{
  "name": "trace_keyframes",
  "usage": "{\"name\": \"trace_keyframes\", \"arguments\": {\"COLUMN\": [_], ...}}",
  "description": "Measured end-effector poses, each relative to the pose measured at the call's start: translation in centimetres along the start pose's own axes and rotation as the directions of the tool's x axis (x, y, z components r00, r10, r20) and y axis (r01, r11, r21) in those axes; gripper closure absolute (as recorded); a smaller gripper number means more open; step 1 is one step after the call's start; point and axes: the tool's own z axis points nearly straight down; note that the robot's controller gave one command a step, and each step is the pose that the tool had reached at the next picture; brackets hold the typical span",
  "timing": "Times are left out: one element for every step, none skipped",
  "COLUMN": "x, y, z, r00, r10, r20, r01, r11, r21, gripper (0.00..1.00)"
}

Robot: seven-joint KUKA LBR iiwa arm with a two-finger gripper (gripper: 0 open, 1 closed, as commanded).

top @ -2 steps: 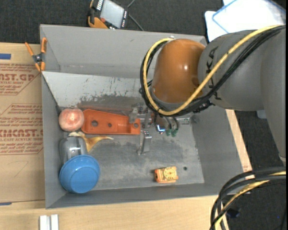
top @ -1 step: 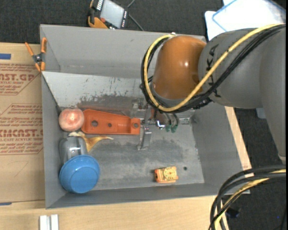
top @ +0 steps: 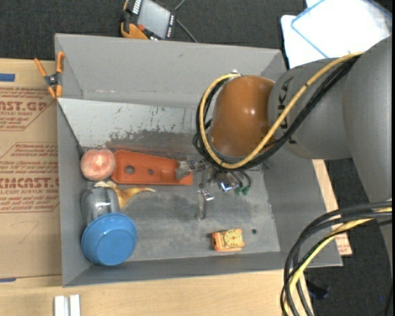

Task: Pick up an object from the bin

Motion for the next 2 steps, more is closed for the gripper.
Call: {"name": "trace_keyframes", "arguments": {"x": [-0.4,-0.6], "y": [2.5,-1.3], "z": [3.0,3.6], "r00": [0.952,0.99], "r10": [0.308,-0.142], "r20": [0.008,0.008], "r01": [-0.308,0.142], "r11": [0.952,0.99], "r21": [-0.003,0.003], "gripper": [0.0,1.0]}}
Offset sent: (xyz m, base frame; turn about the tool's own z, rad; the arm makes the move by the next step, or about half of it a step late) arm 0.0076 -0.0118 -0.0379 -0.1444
